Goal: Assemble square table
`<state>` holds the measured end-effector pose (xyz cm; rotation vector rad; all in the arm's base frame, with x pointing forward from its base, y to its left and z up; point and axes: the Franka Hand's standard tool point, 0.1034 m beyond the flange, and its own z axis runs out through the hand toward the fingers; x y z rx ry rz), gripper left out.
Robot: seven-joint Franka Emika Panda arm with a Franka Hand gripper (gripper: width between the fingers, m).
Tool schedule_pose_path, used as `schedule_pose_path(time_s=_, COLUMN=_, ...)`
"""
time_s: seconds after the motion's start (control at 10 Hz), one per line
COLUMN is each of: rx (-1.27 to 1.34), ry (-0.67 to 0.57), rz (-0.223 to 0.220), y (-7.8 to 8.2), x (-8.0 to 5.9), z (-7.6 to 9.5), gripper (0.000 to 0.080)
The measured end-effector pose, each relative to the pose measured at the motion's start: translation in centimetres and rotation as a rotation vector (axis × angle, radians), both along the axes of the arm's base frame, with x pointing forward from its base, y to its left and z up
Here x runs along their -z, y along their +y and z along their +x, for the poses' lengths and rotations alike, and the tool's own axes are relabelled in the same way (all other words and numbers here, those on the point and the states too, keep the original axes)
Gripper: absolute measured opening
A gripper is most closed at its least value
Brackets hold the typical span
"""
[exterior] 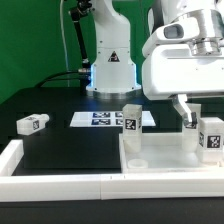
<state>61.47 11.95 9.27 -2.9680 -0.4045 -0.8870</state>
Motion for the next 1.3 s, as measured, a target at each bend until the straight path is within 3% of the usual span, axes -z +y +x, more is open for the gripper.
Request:
schedule_pose_path(time_s=0.5, rx=0.011, ry=0.011, rz=0.006, y=-0.1, x=0.0, z=0.0, gripper=0.0649)
schedule_pose_path(time_s=0.7, rx=0.167, ry=0.221, rz=0.102, y=0.6, x=-0.6, z=-0.2, gripper=0.0649)
schedule_pose_path(time_s=0.8, rx=0.236, ry=0.256, rz=0.133, y=0.3, x=-0.9, z=0.3, gripper=0.0649)
schedule_pose_path(time_s=1.0, rx=0.256, ry=0.425, rz=0.13, y=0.2, x=0.5, z=-0.4, gripper=0.0649)
schedule_pose_path(time_s=1.1, rx=0.232, ry=0.433, rz=0.122, y=-0.8, x=0.4, z=0.4, gripper=0.0649)
schedule_pose_path(time_s=1.3, rx=0.246, ry=0.459, rz=0.125, y=-0.9, x=0.5, z=0.3, gripper=0.0649)
